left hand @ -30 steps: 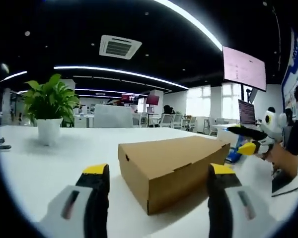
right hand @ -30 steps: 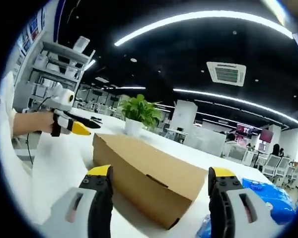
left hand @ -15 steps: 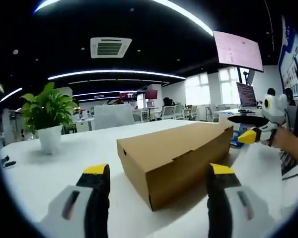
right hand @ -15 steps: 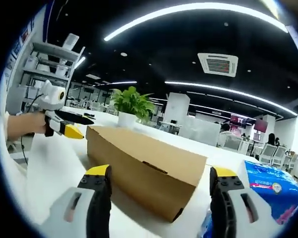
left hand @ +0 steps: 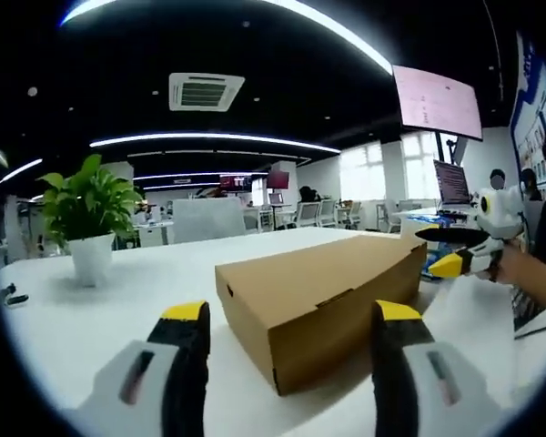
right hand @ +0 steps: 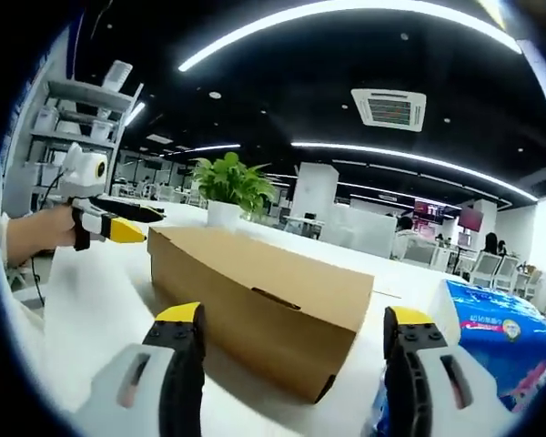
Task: Operate the shoe box by opening the lid, removing the specified soft item, and placing it in the target area until the item is outside and the box remains undamaged.
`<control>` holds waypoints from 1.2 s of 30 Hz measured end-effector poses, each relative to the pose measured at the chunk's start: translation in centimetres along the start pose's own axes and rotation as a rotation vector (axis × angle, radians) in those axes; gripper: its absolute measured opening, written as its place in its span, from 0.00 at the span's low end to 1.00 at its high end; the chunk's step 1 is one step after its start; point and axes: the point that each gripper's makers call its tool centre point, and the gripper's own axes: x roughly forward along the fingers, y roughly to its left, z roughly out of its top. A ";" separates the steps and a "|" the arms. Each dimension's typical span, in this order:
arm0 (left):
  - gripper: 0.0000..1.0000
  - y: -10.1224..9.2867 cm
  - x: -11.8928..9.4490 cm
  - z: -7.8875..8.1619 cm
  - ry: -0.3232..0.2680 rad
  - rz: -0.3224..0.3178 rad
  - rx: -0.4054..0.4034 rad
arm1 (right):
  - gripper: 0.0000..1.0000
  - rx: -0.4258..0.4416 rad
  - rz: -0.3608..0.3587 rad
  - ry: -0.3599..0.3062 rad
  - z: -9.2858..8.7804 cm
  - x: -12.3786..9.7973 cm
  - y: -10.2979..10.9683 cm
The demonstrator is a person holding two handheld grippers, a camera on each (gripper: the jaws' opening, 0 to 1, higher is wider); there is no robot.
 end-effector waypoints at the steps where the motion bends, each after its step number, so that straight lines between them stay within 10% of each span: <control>1: 0.73 -0.1 0.0 0.0 0.001 -0.001 0.010 | 0.82 0.004 0.004 0.005 -0.1 0.0 0.1; 36: 0.66 -1.1 2.2 -2.0 0.077 -0.031 0.023 | 0.79 0.035 0.080 0.062 -1.8 2.3 0.5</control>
